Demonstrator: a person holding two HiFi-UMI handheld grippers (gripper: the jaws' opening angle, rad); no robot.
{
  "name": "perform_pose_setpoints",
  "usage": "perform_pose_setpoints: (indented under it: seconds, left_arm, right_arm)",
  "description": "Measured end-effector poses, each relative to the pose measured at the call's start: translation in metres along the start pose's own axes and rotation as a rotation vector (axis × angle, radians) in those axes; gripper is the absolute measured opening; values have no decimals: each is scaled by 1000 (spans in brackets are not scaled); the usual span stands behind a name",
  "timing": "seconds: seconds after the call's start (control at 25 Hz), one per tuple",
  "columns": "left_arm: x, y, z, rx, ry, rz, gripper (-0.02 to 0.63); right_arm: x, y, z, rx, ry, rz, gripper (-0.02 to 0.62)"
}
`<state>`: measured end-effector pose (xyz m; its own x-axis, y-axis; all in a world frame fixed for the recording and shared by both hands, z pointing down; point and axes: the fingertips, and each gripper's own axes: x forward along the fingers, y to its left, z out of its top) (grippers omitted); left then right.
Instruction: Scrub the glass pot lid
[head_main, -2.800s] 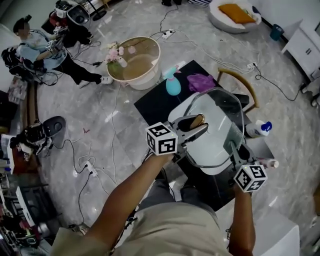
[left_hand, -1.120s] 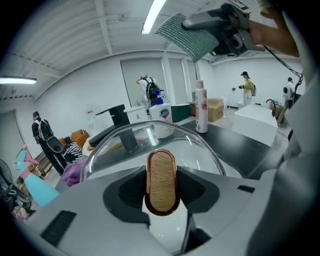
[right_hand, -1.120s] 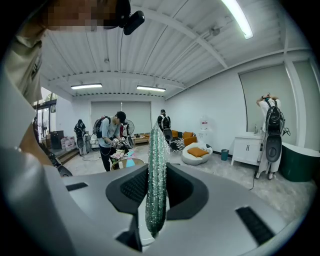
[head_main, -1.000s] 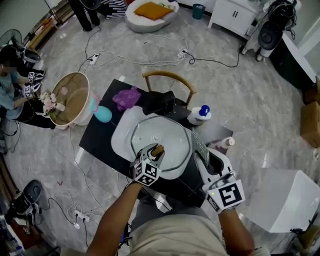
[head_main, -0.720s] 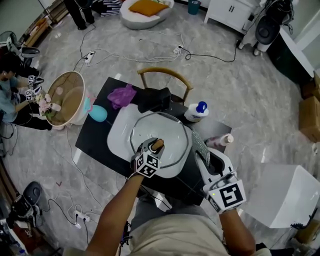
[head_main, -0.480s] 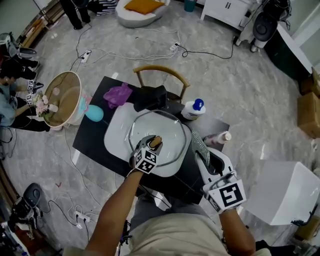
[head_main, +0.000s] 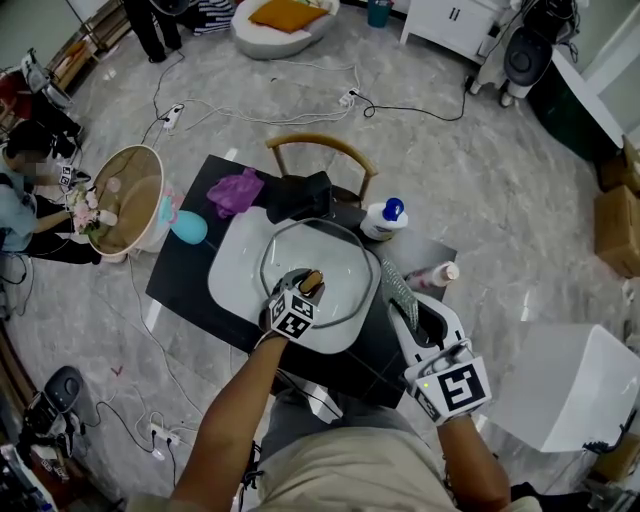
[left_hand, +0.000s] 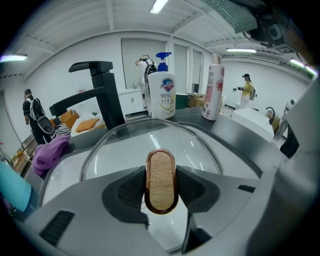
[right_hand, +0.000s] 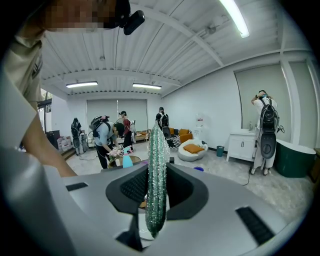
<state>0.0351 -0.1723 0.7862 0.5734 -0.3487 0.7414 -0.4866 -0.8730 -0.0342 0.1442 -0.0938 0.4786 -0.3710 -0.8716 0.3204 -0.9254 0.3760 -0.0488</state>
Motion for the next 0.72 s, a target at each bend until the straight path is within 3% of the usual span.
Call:
perform_pose_setpoints:
  seconds: [0.16, 0.36, 0.72]
  left_arm:
    - [-13, -3, 2, 22, -9, -12, 216]
    - [-60, 8, 24, 30, -98, 67, 213]
    - [-214, 32, 114, 2, -456, 217, 38]
  right_arm:
    - [0, 6, 4, 0, -14, 13, 84]
    - [0, 14, 15, -3, -35, 36, 84]
    - [-3, 39, 50, -30, -109, 89, 84]
